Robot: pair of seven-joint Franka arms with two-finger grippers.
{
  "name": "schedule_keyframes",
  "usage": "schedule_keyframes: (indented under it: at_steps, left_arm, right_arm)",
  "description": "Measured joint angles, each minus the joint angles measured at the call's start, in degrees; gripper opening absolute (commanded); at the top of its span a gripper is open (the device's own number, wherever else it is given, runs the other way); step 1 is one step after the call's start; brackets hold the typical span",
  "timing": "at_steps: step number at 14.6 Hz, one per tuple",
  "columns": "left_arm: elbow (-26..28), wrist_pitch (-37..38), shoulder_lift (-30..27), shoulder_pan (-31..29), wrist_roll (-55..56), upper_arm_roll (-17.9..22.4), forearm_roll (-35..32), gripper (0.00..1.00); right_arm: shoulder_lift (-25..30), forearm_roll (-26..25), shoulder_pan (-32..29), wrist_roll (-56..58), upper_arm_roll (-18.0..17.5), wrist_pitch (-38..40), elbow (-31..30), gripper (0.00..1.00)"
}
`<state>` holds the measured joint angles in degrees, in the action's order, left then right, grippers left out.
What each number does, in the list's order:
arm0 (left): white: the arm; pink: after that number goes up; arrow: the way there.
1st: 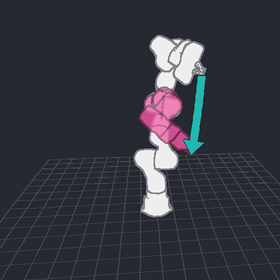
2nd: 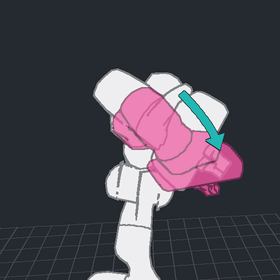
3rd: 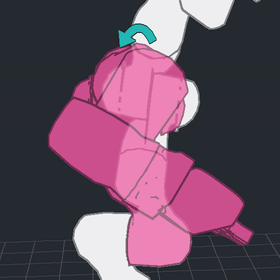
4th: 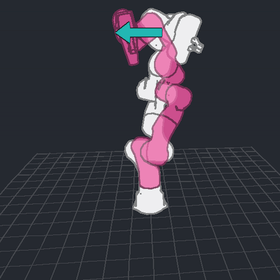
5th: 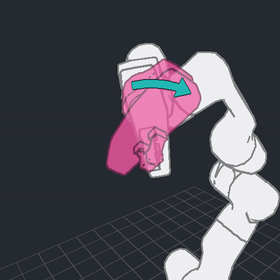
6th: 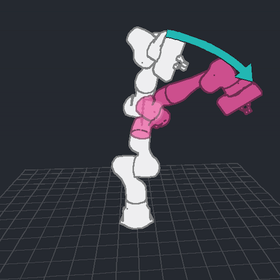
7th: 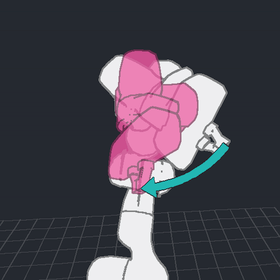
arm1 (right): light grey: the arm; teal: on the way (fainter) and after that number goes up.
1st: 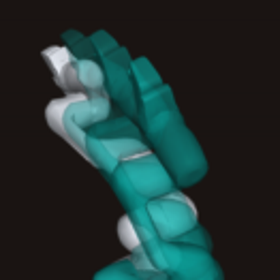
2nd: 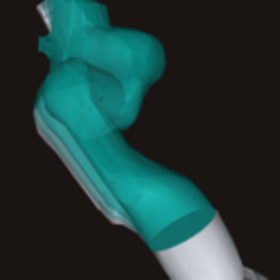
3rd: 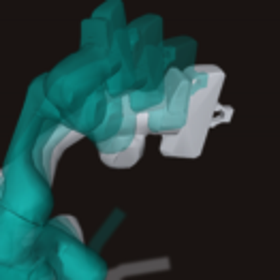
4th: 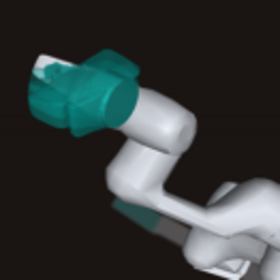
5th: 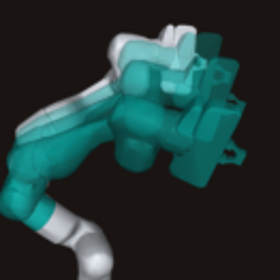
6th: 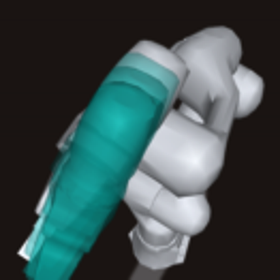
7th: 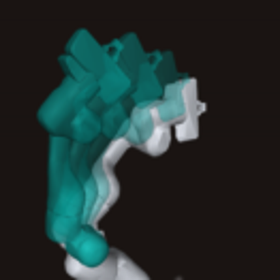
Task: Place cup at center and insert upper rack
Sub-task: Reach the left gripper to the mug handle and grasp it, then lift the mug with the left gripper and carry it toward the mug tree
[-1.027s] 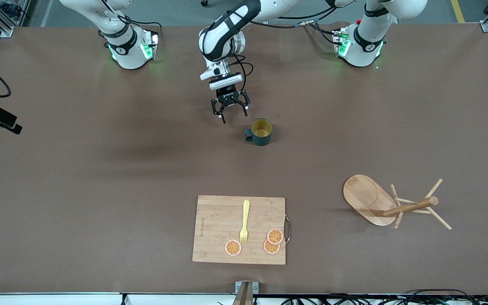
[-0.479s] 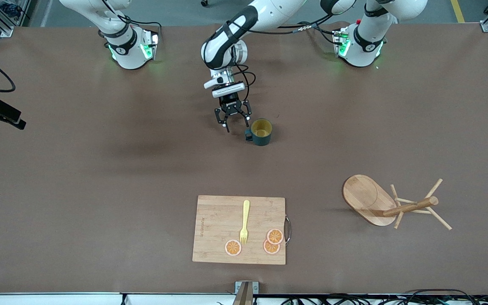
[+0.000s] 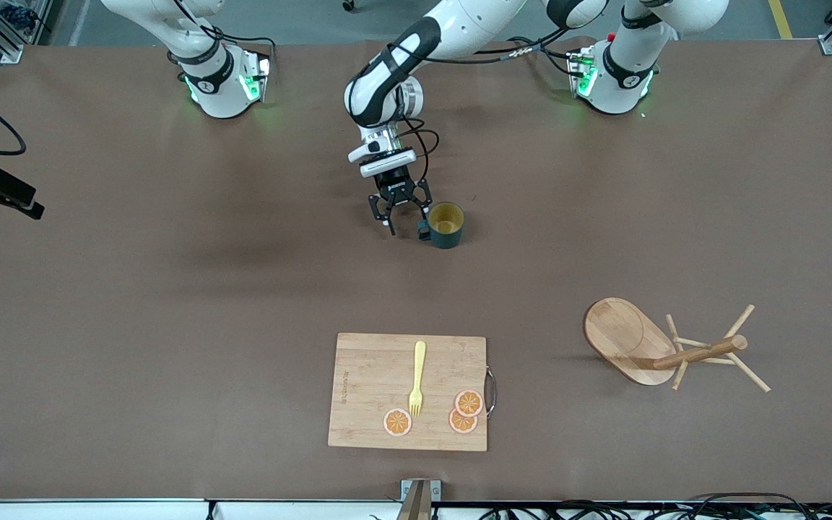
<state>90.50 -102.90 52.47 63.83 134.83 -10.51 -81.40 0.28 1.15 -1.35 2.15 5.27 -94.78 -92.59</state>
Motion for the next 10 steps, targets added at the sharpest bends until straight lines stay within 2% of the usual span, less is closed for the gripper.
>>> schedule_keyframes:
  at_steps: [3,8,10]
  left_arm:
    - [-2.0,0.0,1.8,0.0,-0.1,0.4,-0.6,0.78]
    - [-2.6,0.0,2.5,0.0,-0.1,0.4,-1.4,0.52]
    - [-2.6,0.0,2.6,0.0,-0.1,0.5,-1.4,0.47]
  right_arm:
    - [0.0,0.0,0.1,0.2,0.0,-0.1,0.1,1.0]
    - [0.0,0.0,0.1,0.2,0.0,-0.3,0.1,1.0]
    - [0.0,0.0,0.1,0.2,0.0,-0.3,0.1,1.0]
